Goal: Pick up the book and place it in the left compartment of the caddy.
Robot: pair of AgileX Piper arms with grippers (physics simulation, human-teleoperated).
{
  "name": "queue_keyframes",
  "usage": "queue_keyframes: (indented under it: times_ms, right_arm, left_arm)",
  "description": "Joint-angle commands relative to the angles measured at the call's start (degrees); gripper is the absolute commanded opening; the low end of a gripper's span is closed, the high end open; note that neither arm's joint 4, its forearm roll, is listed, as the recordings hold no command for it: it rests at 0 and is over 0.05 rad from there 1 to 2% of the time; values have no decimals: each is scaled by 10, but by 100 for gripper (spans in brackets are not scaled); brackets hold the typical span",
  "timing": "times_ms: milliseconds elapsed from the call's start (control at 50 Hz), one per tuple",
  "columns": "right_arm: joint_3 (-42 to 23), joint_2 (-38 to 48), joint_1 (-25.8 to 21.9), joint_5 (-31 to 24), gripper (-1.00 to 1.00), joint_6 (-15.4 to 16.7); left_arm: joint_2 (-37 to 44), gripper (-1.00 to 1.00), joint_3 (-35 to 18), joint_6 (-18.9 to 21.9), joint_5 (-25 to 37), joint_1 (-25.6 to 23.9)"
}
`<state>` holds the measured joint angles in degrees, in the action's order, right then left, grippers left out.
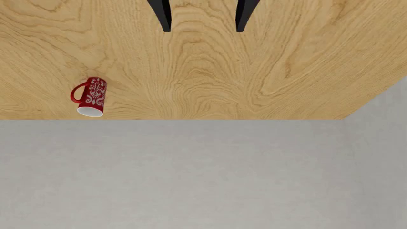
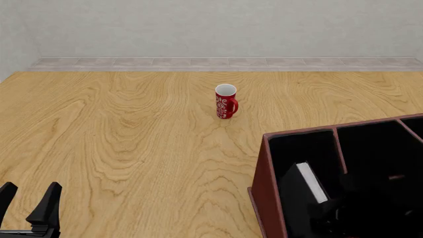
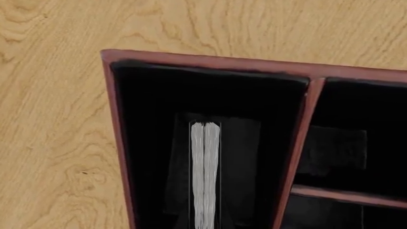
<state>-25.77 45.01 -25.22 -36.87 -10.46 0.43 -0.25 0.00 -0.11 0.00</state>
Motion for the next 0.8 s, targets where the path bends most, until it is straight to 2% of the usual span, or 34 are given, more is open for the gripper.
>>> queue_keyframes:
  times_ms: [20, 600, 620, 800]
  right_arm:
    - [4, 8, 1, 16, -100, -9]
    - [13, 21, -5, 31, -100, -11]
    - [13, 21, -5, 31, 100, -10]
    - [13, 22, -7, 33, 100, -10]
  left_arm:
    - [0, 100, 0, 0, 0, 0]
    - [0, 100, 0, 0, 0, 0]
    - [0, 100, 0, 0, 0, 0]
    - [0, 100, 0, 0, 0, 0]
